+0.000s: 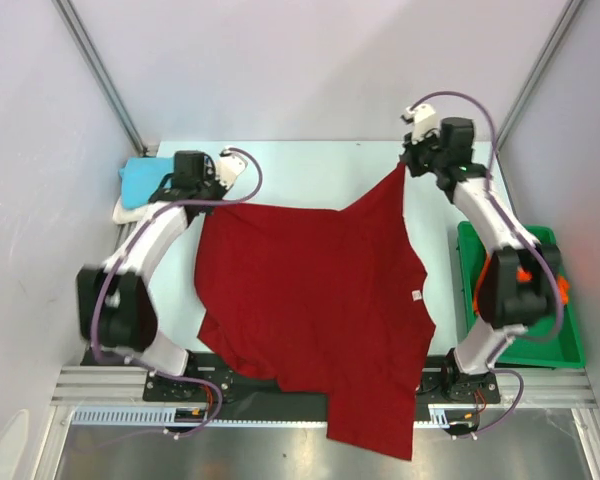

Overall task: Fold and stack the t-shirts
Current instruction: Flatten the tshirt out, then fold the tshirt

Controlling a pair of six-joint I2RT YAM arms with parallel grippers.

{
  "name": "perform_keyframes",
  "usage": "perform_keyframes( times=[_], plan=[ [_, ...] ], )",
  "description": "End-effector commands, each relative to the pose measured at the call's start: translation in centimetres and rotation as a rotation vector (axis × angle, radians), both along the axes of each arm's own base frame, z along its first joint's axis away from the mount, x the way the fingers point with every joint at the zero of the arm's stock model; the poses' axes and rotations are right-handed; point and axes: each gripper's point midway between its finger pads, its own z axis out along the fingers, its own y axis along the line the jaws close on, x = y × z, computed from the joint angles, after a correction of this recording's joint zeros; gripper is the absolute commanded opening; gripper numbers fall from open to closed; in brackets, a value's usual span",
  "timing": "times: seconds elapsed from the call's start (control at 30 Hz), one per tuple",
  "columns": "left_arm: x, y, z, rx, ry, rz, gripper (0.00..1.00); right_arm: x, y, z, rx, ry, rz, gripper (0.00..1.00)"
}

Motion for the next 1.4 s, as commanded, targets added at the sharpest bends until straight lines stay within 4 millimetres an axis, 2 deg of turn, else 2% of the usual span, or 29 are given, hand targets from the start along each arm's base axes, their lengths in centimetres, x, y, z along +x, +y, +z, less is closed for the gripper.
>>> perform_keyframes(
  times=[0.0, 0.03, 0.07, 0.1, 0.13, 0.2, 0.23, 0.3, 0.33, 0.37, 0.43, 0.5, 0.53, 0.57, 0.6, 0.67, 0.7, 0.83, 1.0, 1.03, 1.07, 1.1, 1.13, 1.17, 1.27, 1.37],
  plan=[
    [4.9, -0.7, -0.4, -0.084, -0.026, 0.016, 0.0, 5.7, -0.2, -1.1, -0.098, -0.092, 0.018, 0.0],
    [5.9, -0.1, -2.9, -0.099, 0.035, 0.046, 0.0, 7.1, -0.4, -0.2, -0.11, -0.119, 0.007, 0.0],
    [7.4, 0.1, -2.2, -0.113, 0.02, 0.057, 0.0, 8.4, -1.0, -1.0, -0.126, -0.114, -0.006, 0.0],
    [8.1, 0.8, -2.7, -0.118, 0.034, 0.079, 0.0, 9.5, -1.3, -1.7, -0.137, -0.107, -0.014, 0.0],
    [8.8, 0.9, -4.6, -0.123, 0.076, 0.094, 0.01, 11.4, -1.4, -3.1, -0.145, -0.092, -0.02, 0.0],
    [10.4, 1.5, -3.9, -0.115, 0.047, 0.113, 0.0, 13.2, -2.2, -4.3, -0.159, -0.084, -0.048, 0.0],
    [11.3, 1.6, -4.5, -0.105, 0.05, 0.118, 0.0, 14.9, -2.4, -5.4, -0.157, -0.077, -0.057, 0.0],
    [12.2, 1.9, -5.2, -0.082, 0.051, 0.124, 0.0, 16.6, -3.1, -6.4, -0.154, -0.07, -0.089, 0.0],
    [13.2, 2.0, -4.6, -0.077, 0.031, 0.127, 0.0, 17.6, -3.4, -8.7, -0.153, -0.038, -0.1, 0.0],
    [13.7, 2.1, -6.4, -0.065, 0.062, 0.131, 0.01, 18.7, -3.4, -7.4, -0.144, -0.078, -0.108, 0.0],
    [15.0, 2.3, -7.8, -0.04, 0.093, 0.134, 0.0, 20.6, -4.0, -7.9, -0.128, -0.102, -0.134, 0.0],
    [15.9, 2.8, -8.3, -0.011, 0.1, 0.15, 0.0, 21.8, -4.0, -8.1, -0.119, -0.123, -0.143, 0.0],
    [16.7, 2.9, -7.7, -0.006, 0.082, 0.158, 0.0, 22.4, -4.0, -8.1, -0.116, -0.135, -0.143, 0.0],
    [17.1, 3.0, -7.8, -0.005, 0.075, 0.163, 0.01, 23.0, -3.8, -10.2, -0.117, -0.116, -0.139, 0.0],
    [17.5, 3.0, -8.6, -0.002, 0.079, 0.169, 0.0, 23.7, -3.7, -8.7, -0.114, -0.162, -0.138, 0.0],
    [18.2, 3.1, -8.4, -0.002, 0.056, 0.184, 0.01, 24.3, -3.4, -8.8, -0.131, -0.197, -0.138, 0.0],
    [18.5, 3.0, -8.9, 0.002, 0.058, 0.188, 0.0, 24.5, -3.2, -9.5, -0.134, -0.195, -0.136, 0.0],
    [18.9, 2.6, -9.8, 0.014, 0.051, 0.198, 0.0, 25.1, -3.1, -9.7, -0.112, -0.231, -0.139, 0.0],
    [20.1, 3.5, -10.0, 0.033, 0.022, 0.253, 0.0, 26.4, -3.1, -8.5, -0.067, -0.313, -0.18, 0.0],
    [20.8, 3.5, -8.9, 0.027, 0.0, 0.255, 0.0, 26.7, -3.1, -8.1, -0.058, -0.338, -0.186, 0.0],
    [20.8, 3.7, -9.8, 0.028, 0.025, 0.258, 0.01, 26.8, -2.8, -8.0, -0.048, -0.347, -0.183, 0.0],
    [21.0, 4.3, -9.6, 0.013, 0.024, 0.274, 0.0, 26.8, -2.4, -8.0, -0.038, -0.352, -0.181, 0.0],
    [21.7, 4.5, -8.5, 0.0, 0.0, 0.283, 0.0, 27.0, -2.3, -8.7, -0.036, -0.348, -0.184, 0.0],
    [21.7, 4.7, -8.8, -0.006, 0.011, 0.29, 0.01, 27.0, -1.9, -8.6, -0.029, -0.353, -0.183, 0.0],
    [22.0, 5.2, -8.4, -0.006, 0.003, 0.298, 0.01, 27.1, -0.8, -8.9, -0.025, -0.364, -0.179, 0.0],
    [21.9, 5.4, -8.6, 0.002, 0.013, 0.289, 0.0, 27.1, 0.4, -8.3, -0.03, -0.391, -0.159, 0.0]
  ],
)
